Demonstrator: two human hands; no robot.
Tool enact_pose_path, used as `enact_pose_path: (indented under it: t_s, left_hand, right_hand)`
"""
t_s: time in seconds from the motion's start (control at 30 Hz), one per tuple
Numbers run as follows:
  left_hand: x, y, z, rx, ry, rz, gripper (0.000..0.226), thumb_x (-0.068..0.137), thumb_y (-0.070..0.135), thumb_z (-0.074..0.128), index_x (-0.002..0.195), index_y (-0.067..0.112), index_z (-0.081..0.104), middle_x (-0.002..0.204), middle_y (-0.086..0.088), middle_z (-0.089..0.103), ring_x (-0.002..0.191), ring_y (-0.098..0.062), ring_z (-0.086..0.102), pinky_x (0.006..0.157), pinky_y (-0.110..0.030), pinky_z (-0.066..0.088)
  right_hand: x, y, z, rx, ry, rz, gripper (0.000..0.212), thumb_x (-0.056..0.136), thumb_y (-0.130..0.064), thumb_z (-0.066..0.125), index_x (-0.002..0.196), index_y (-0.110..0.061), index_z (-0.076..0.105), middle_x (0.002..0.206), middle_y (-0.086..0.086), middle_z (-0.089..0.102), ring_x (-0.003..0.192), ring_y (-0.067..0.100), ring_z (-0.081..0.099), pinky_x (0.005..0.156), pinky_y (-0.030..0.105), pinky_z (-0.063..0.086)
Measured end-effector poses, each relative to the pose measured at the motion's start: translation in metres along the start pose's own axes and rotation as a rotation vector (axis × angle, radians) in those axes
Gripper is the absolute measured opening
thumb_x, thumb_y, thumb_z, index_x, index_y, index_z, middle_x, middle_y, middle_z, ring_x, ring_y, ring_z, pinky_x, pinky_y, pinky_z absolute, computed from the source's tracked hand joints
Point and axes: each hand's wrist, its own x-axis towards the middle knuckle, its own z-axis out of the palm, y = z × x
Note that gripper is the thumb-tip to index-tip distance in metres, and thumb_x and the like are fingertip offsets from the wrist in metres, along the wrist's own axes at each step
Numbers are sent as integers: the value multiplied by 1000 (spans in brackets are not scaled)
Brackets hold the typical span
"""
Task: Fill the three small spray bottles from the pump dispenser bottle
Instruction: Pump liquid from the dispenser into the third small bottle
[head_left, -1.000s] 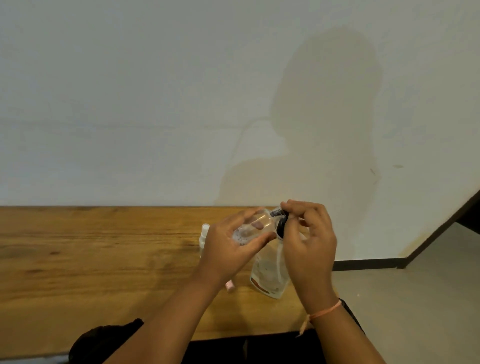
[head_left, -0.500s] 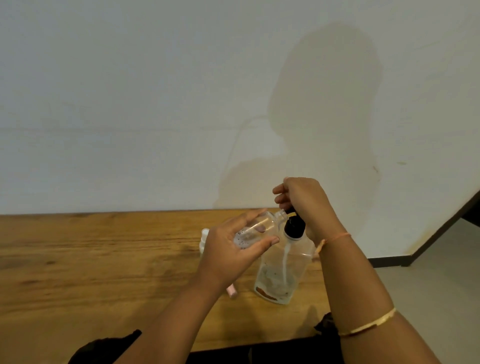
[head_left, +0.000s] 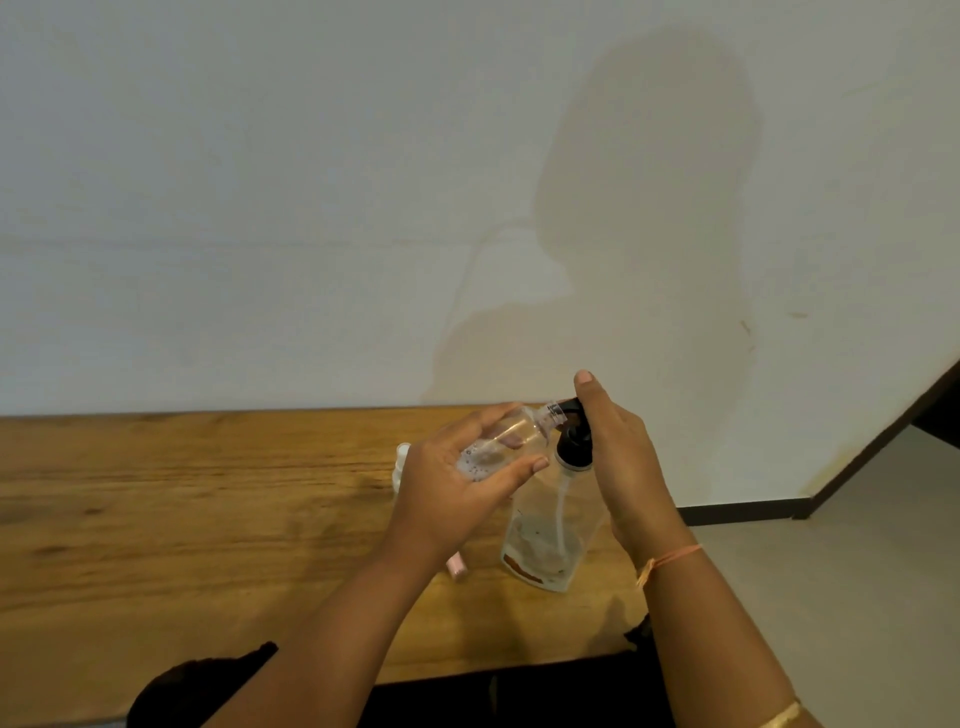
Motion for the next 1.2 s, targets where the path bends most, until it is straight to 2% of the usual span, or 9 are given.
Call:
enact_pose_path:
  t_s: [0.13, 0.3, 0.43, 0.57, 0.77, 0.83, 0.9, 1.07, 1.2]
  left_hand:
    - [0, 1, 1, -9, -7, -5, 47, 64, 38, 74, 110, 33, 61, 94, 15, 69, 95, 9, 62, 78, -3, 44]
    - [-2, 2, 2, -21, -24, -14, 50, 64, 34, 74, 112, 28, 61, 95, 17, 67, 90, 12, 61, 74, -2, 44]
    - [-2, 4, 2, -16, -5, -3, 50, 64, 36, 73, 111, 27, 62, 92, 17, 68, 92, 12, 61, 75, 0, 41]
    - [2, 6, -1, -8, -7, -4, 49, 64, 37, 72, 110, 29, 61, 94, 20, 66, 94, 17, 58, 75, 3, 39]
    - [0, 2, 1, -21, -35, -27, 49, 63, 35, 75, 110, 30, 62, 94, 13, 70, 90, 7, 64, 75, -4, 45]
    - [-2, 1, 1, -40, -28, -53, 47, 62, 33, 76, 108, 35, 61, 94, 14, 70, 88, 6, 65, 72, -6, 47]
    - [-3, 1, 1, -46, -14, -74, 47, 62, 33, 75, 106, 36, 61, 94, 15, 69, 88, 7, 64, 72, -5, 46]
    - [0, 5, 1, -41, 0, -54, 49, 63, 35, 72, 110, 27, 61, 91, 17, 66, 90, 15, 60, 71, 2, 41]
    - [0, 4, 2, -43, -4, -39, 49, 63, 34, 72, 110, 26, 61, 90, 17, 66, 89, 15, 60, 71, 2, 41]
  right_hand:
    - [-2, 5, 0, 34, -48, 30, 43, 94, -47, 38, 78, -22, 69, 82, -4, 70, 82, 7, 63, 63, 15, 44]
    - [-1, 9, -2, 15, -56, 0, 38, 97, -39, 38, 85, -17, 67, 73, -9, 67, 68, -3, 60, 56, 5, 44]
    - [-3, 13, 0, 22, -40, 28, 48, 93, -51, 36, 88, -18, 70, 84, -2, 71, 85, 11, 64, 67, 20, 46]
    - [-3, 7, 2, 6, -49, 50, 50, 89, -57, 34, 73, -26, 68, 67, -9, 69, 67, 3, 63, 58, 15, 44]
    - [6, 10, -5, 58, -72, 60, 34, 93, -40, 47, 91, -13, 69, 79, -5, 70, 74, 2, 61, 63, 16, 44]
    - [8, 11, -6, 54, -74, 79, 36, 94, -39, 47, 89, -12, 71, 80, -4, 70, 77, 5, 61, 64, 16, 42]
    - [7, 13, -4, 51, -60, 77, 39, 95, -39, 44, 84, -13, 71, 79, -2, 69, 73, 5, 59, 58, 11, 43]
    - [4, 13, 1, 62, -53, 22, 53, 93, -46, 42, 75, -6, 71, 72, 3, 71, 59, 1, 60, 50, 6, 43]
    - [4, 15, -2, 61, -71, 42, 47, 92, -48, 43, 73, -15, 70, 65, -8, 70, 58, -3, 61, 51, 6, 43]
